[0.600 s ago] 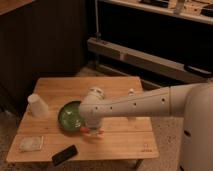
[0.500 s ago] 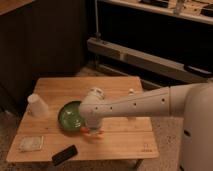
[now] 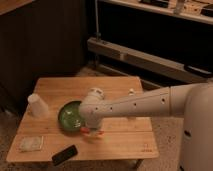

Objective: Place the pepper on the white sponge

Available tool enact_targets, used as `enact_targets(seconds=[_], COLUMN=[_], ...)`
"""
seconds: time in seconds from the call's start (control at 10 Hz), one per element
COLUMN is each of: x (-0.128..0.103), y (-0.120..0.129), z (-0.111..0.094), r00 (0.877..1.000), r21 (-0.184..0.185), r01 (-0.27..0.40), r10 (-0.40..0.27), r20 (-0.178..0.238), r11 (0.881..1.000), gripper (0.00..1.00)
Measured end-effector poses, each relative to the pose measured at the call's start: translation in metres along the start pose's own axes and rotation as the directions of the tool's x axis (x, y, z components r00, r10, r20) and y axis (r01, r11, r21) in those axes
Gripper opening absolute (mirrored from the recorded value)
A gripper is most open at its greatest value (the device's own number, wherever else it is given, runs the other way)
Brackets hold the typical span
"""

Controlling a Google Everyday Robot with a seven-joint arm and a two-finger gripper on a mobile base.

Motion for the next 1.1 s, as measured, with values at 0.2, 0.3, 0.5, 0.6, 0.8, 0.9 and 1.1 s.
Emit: enact_targets(seconds=[0.2,0.3,0.5,0.6,0.8,0.9,1.1], x=[0.011,0.024,0.059,0.083,0.104,0.113,0.127], y=[0.004,0.008,0.018,0.024,0.027,0.026,0.020], z=[-0.001,-0.001,0.000,0.002,0.004,0.002,-0.001], r00=[0.999,0.998,0.994,0.989,0.981,0.974,0.959], r21=[0.007,0.014,0.028,0.040,0.056,0.061,0.068], r01=[0.030,0.054,0.105,0.145,0.191,0.222,0.276], r10=[-0.030,-0.053,-0.104,-0.143,-0.188,-0.218,-0.270], r20=[-0.011,-0.016,-0.026,-0.034,-0.054,-0.065,-0.084], r11=[1.000,0.998,0.994,0.989,0.980,0.973,0.959], gripper=[0.03,0.03,0.03,0.03,0.03,0.03,0.03])
